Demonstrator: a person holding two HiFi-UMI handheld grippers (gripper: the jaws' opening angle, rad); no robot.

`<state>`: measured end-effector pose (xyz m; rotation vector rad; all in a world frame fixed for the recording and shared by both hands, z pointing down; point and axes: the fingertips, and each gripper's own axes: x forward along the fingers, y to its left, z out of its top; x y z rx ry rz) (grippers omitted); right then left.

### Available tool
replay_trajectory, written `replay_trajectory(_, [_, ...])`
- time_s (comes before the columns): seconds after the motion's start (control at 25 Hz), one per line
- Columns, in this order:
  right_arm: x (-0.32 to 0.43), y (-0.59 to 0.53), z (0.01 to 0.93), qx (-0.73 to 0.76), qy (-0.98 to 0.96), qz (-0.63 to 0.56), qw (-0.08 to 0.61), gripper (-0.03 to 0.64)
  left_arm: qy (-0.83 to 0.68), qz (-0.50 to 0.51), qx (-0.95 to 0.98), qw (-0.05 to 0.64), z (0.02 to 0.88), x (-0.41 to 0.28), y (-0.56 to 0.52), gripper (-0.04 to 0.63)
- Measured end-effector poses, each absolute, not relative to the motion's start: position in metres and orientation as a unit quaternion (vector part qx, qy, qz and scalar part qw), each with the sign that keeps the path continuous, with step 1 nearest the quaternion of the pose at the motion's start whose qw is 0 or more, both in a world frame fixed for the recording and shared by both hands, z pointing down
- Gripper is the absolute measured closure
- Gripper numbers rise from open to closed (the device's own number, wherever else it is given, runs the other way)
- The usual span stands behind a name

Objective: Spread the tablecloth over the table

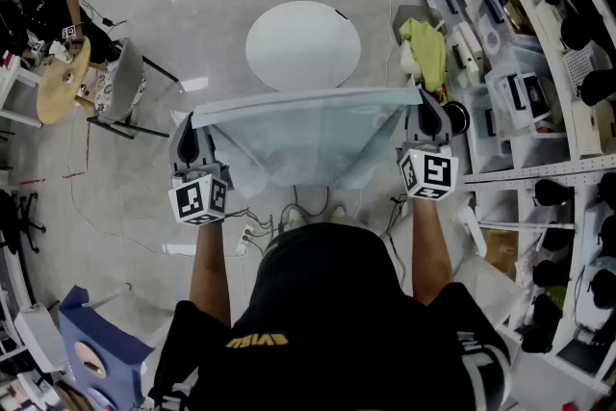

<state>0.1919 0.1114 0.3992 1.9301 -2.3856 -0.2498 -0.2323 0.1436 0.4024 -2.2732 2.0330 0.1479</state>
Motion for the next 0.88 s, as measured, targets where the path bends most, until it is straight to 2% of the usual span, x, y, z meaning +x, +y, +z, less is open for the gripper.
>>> replay_trajectory(0.44, [0.23, 0.14, 0.394, 0.644, -0.762, -0.067, 0.009, 0.607, 0.651, 0.028, -0.757, 0.04, 0.405, -0.196, 0.159, 0.571])
replay_trajectory(0.88, [0.271, 0.11, 0.383, 0.628, -0.775, -0.071, -0.001, 0.607, 0.669, 0.032, -0.741, 0.058, 0.387, -0.154, 0.142, 0.571])
